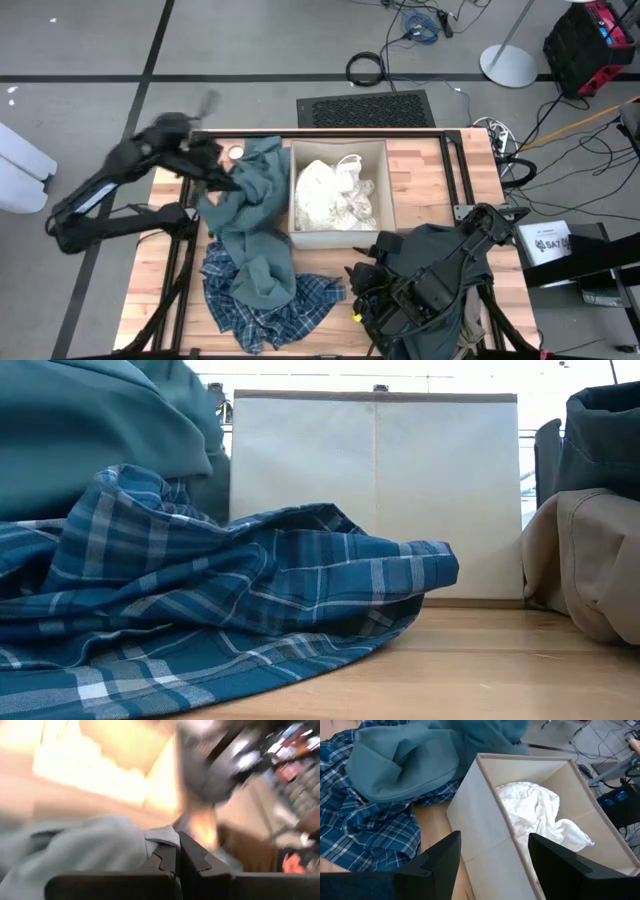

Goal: Sort clothes
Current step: Put the green pants into the laundry organizer

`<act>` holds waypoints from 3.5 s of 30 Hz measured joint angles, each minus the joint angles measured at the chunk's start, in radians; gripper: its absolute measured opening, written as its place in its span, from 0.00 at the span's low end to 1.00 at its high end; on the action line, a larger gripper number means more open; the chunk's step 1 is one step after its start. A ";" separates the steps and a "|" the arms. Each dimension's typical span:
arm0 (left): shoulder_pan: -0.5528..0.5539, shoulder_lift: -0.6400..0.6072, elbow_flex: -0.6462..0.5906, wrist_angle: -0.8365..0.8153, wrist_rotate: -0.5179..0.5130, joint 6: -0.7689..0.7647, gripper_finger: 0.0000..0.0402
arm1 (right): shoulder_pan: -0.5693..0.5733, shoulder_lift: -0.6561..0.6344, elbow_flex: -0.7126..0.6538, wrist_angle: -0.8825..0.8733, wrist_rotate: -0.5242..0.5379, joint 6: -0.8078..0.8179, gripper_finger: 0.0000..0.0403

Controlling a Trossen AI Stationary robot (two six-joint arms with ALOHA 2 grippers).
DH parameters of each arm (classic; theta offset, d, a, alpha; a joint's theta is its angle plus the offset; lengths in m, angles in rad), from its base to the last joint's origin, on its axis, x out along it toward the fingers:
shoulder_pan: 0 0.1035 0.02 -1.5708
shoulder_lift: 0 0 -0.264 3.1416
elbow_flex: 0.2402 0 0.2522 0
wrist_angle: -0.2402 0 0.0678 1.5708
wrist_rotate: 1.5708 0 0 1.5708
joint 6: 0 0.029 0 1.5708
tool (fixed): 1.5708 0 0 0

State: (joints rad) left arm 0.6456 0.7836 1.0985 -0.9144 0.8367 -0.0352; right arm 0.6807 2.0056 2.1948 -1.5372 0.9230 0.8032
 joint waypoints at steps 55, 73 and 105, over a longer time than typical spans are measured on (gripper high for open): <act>-0.455 0.180 -0.165 1.003 -0.455 -0.848 0.01 | -0.356 0.042 -0.001 0.889 -0.248 -2.068 0.54; -0.580 0.277 -0.164 1.103 -0.488 -0.876 0.01 | -0.353 0.139 -0.001 0.777 -0.136 -2.020 0.54; -0.430 0.128 -0.154 1.082 -0.181 -0.796 0.27 | -0.194 0.003 0.001 0.724 0.103 -1.664 0.00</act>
State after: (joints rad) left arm 0.2153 0.9117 0.9445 0.1676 0.6557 -0.8310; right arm 0.4864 2.0084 2.1958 -0.8133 1.0262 -0.8610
